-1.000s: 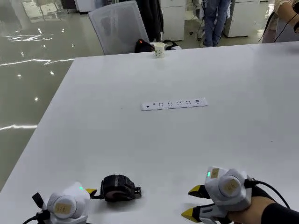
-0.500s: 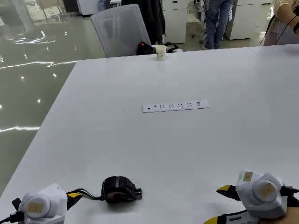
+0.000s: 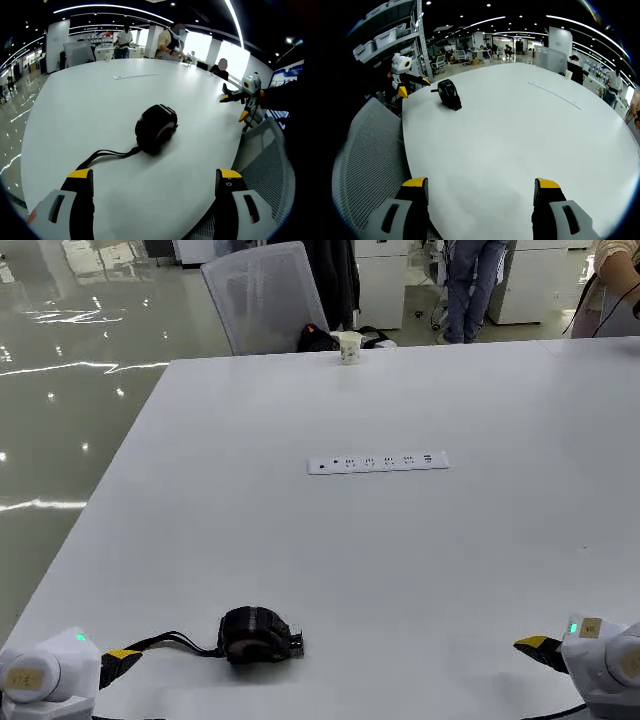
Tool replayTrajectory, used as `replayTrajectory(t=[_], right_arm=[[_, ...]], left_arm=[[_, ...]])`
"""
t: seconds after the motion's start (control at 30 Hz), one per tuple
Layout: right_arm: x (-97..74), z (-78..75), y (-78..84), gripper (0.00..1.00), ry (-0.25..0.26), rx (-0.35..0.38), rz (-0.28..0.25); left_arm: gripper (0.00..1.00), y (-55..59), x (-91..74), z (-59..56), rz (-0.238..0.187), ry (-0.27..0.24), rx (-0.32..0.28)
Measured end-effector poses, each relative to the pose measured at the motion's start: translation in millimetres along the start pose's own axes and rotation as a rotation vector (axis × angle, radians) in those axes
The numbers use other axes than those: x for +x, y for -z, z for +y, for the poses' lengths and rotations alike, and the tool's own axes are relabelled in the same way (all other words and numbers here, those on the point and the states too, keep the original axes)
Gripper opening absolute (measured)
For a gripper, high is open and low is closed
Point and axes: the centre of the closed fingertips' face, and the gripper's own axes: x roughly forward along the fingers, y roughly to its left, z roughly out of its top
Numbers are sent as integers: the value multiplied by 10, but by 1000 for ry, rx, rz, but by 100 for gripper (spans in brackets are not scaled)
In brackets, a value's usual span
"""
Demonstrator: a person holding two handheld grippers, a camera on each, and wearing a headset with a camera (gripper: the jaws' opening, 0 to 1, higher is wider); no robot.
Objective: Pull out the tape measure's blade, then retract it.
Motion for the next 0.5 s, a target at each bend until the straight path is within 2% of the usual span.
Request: replayTrajectory(t=[0.23, 0.33, 0.5], right_arm=[[-160, -153, 116, 99, 27, 51, -5], [-252, -196, 178, 99, 27, 68, -12], [-410, -240, 139, 99, 47, 66, -41]], left_arm=[[99, -22, -31, -55, 8, 3, 16], [99, -63, -36, -85, 14, 11, 25], [99, -139, -60, -130, 14, 18, 43]])
